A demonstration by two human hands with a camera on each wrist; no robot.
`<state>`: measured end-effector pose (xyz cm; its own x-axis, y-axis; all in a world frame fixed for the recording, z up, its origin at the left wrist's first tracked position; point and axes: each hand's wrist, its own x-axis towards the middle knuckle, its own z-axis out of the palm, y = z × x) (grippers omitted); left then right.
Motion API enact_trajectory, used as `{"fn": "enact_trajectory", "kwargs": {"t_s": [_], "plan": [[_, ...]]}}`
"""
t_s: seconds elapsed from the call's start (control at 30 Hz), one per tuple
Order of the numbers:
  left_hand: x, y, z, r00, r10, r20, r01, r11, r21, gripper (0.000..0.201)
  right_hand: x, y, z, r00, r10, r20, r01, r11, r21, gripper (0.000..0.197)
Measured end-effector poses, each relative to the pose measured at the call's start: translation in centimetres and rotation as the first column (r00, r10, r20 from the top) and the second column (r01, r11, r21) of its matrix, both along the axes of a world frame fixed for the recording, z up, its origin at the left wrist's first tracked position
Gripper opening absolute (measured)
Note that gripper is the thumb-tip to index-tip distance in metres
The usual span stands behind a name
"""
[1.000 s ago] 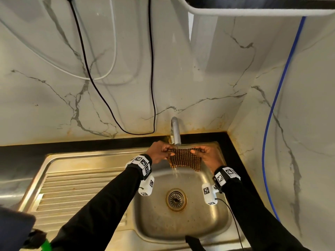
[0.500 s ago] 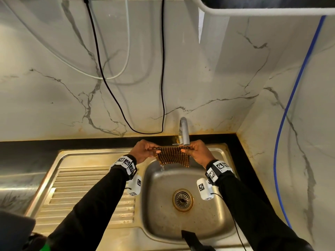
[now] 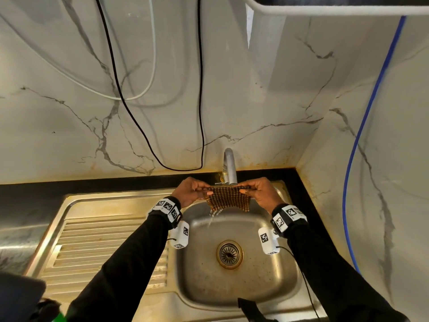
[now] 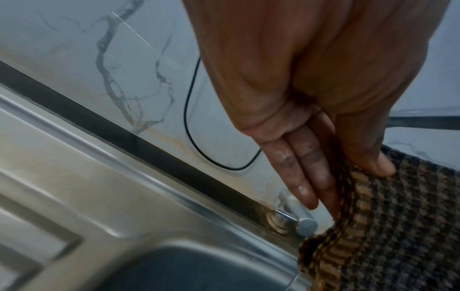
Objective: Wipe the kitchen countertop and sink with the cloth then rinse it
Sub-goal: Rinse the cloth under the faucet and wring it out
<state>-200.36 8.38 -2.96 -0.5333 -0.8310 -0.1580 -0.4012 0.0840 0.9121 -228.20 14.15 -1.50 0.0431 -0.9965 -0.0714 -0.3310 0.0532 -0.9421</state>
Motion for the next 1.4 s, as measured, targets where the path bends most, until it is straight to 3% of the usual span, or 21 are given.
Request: {"fn": "enact_trajectory", "kwargs": {"t_s": [0.1, 0.3, 0.4, 0.47, 0.53, 0.7, 0.83, 1.0, 1.2, 1.4], "plan": [[-2.8, 0.0, 0.6, 1.000, -0.031, -0.006, 0.031, 0.999, 0.027, 0.017, -2.4, 0.8, -0.1, 0.998, -0.062, 0.015, 0.062, 0.998, -0.015, 0.031], [-7.5, 0.5, 1.0, 0.996, -0.063, 0.070, 0.066, 0.997, -0.034, 0.005, -6.3, 2.5, -0.8, 0.980, -0.186, 0.072, 0.187, 0.982, 0.007, 0.025], [-8.7, 0.8, 0.8, 0.996, -0.030, 0.079, 0.033, 0.998, -0.044, 0.025, -7.2, 3.2, -1.1, 0.971, -0.228, 0.075, 0.228, 0.974, 0.006, 0.023], [-8.9, 0.9, 0.7, 0.998, -0.037, 0.058, 0.041, 0.997, -0.058, 0.023, -7.4, 3.4, -1.1, 0.968, -0.241, 0.066, 0.241, 0.970, -0.002, 0.023], [-8.4, 1.0, 0.7, 0.997, -0.052, 0.063, 0.057, 0.995, -0.085, 0.011, -7.2, 3.2, -1.1, 0.972, -0.228, 0.050, 0.228, 0.974, 0.000, 0.023], [-6.3, 1.1, 0.1, 0.999, -0.033, 0.039, 0.036, 0.998, -0.060, 0.019, -4.9, 2.7, -1.0, 0.986, -0.150, 0.067, 0.150, 0.989, 0.009, 0.023], [-4.1, 0.9, -0.3, 0.991, 0.059, -0.119, -0.046, 0.993, 0.108, 0.008, -2.4, 2.2, 0.0, 0.973, -0.128, 0.191, 0.113, 0.990, 0.085, 0.021], [-3.1, 1.3, -0.8, 0.938, 0.235, -0.255, -0.148, 0.936, 0.320, 0.009, 0.8, 0.6, -0.4, 0.961, -0.078, 0.266, 0.027, 0.982, 0.189, 0.020], [-1.1, 1.0, -1.4, 0.940, 0.264, -0.214, -0.192, 0.932, 0.306, 0.019, 3.2, -0.2, -0.5, 0.964, -0.095, 0.249, 0.034, 0.970, 0.241, 0.011], [0.9, 0.4, -1.5, 0.946, 0.262, -0.191, -0.204, 0.939, 0.277, 0.029, 4.8, -0.3, -0.1, 0.948, -0.097, 0.302, 0.019, 0.968, 0.252, 0.016]]}}
